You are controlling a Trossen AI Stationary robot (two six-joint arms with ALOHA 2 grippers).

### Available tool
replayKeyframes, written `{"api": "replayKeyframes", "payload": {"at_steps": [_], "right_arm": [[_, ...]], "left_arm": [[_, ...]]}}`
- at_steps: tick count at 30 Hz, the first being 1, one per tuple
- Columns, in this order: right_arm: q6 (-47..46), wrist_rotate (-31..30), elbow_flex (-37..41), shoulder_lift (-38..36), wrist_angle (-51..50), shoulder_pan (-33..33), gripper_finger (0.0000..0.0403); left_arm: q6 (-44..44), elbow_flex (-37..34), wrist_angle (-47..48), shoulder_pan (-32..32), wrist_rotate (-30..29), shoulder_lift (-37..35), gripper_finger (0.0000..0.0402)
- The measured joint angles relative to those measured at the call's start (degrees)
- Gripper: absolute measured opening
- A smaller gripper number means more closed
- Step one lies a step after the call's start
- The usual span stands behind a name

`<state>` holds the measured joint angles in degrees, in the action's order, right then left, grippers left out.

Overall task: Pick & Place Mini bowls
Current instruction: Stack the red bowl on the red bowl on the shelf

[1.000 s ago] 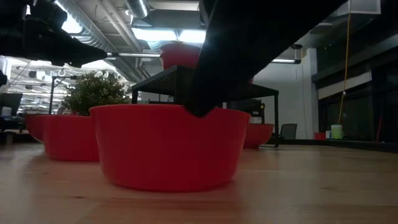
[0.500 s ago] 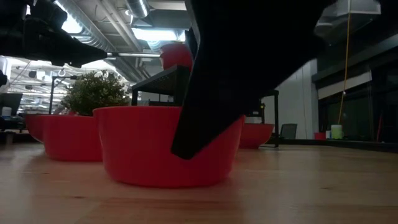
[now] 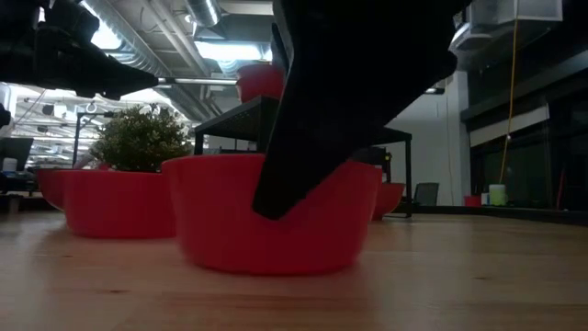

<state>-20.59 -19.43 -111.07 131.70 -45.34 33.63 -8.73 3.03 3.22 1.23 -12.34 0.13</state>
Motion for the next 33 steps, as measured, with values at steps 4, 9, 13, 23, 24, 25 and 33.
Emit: {"api": "replayKeyframes", "payload": {"at_steps": [4, 9, 13, 23, 24, 25, 33], "right_arm": [[-0.64, 1.75, -0.02, -0.01, -0.01, 0.16, 0.0015], [-1.68, 2.97, -0.05, -0.13, -0.03, 0.68, 0.0008], [-2.69, 4.11, -1.44, -0.13, -0.57, 1.51, 0.0009], [-1.64, 4.14, -9.2, -0.11, -1.01, 2.82, 0.0009], [-1.6, 3.54, -10.23, -0.11, -1.24, 2.9, 0.0009], [-1.56, 2.75, -11.23, -0.11, -1.41, 2.97, 0.0009], [0.41, 0.16, -20.28, -0.11, -3.21, 3.05, 0.0009]], "left_arm": [[0.0, 0.0, 0.0, -0.01, 0.0, 0.01, 0.0088], [0.0, 0.0, 0.0, -0.02, 0.0, 0.02, 0.0088], [0.0, 0.0, 0.0, 0.0, 0.0, 0.02, 0.0088], [0.0, 0.0, 0.0, 0.0, 0.0, 0.01, 0.0088], [0.0, -0.01, 0.0, -0.01, 0.0, 0.0, 0.0088], [0.0, -0.01, 0.0, 0.01, 0.0, 0.01, 0.0088], [0.0, -0.02, 0.0, 0.01, 0.0, 0.01, 0.0088]]}}
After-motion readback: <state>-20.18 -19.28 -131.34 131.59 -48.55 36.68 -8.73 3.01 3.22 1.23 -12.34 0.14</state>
